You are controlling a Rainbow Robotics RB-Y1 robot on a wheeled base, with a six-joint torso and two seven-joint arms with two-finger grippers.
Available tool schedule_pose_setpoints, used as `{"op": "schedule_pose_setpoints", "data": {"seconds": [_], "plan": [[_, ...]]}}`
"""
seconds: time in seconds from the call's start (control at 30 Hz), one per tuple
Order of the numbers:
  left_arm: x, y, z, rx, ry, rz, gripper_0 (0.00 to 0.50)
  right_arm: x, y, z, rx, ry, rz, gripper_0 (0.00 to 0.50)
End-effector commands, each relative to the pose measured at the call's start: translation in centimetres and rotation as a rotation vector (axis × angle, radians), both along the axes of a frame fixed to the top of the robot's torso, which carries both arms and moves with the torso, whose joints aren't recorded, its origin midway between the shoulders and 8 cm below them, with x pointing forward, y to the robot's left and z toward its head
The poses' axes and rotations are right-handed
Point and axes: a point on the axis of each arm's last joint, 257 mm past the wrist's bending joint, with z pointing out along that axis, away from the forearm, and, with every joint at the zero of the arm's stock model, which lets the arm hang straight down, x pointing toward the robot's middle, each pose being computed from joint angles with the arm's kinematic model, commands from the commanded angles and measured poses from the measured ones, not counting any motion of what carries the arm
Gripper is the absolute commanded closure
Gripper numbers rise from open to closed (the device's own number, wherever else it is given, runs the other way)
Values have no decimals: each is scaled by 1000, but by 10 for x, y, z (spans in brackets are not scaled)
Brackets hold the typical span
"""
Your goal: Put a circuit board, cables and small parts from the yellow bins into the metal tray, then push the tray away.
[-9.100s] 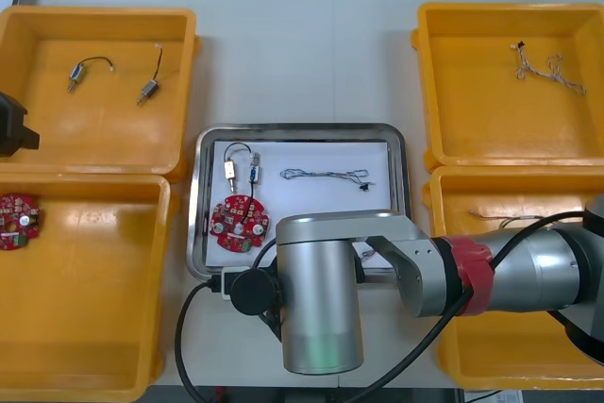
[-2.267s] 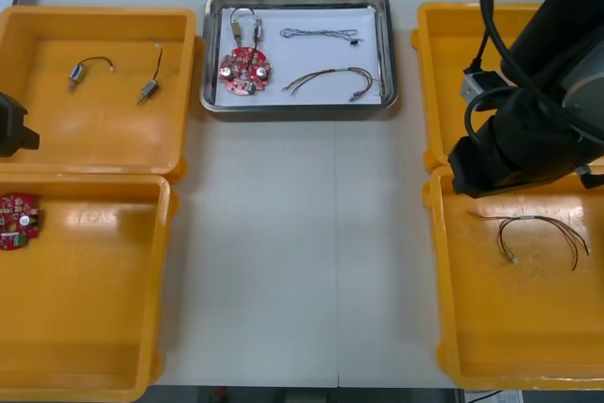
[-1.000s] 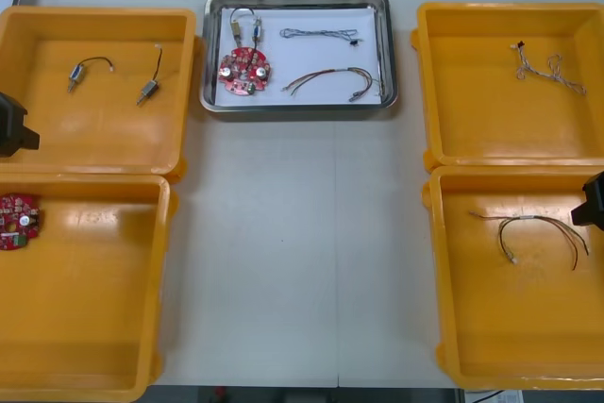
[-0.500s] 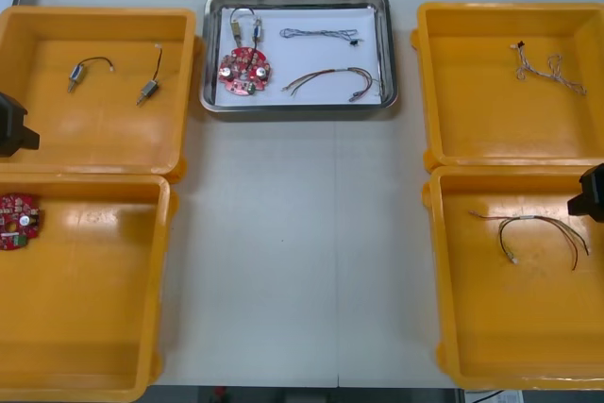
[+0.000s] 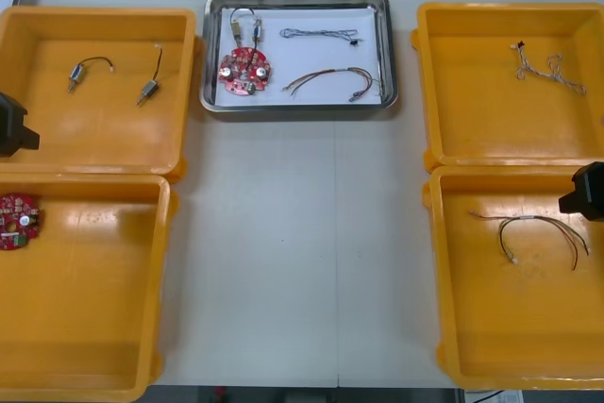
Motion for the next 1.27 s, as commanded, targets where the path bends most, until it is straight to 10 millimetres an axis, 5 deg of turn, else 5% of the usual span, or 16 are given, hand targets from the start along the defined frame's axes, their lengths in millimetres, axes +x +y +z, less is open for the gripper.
{"op": "schedule_pose_setpoints", "data": {"seconds": [0.03,1.27], "plan": [[-5,2,1,9,3,24,0,2,-1,6,-5,-27,28,0],[-5,2,1,9,3,24,0,2,-1,6,-5,-27,28,0]]}}
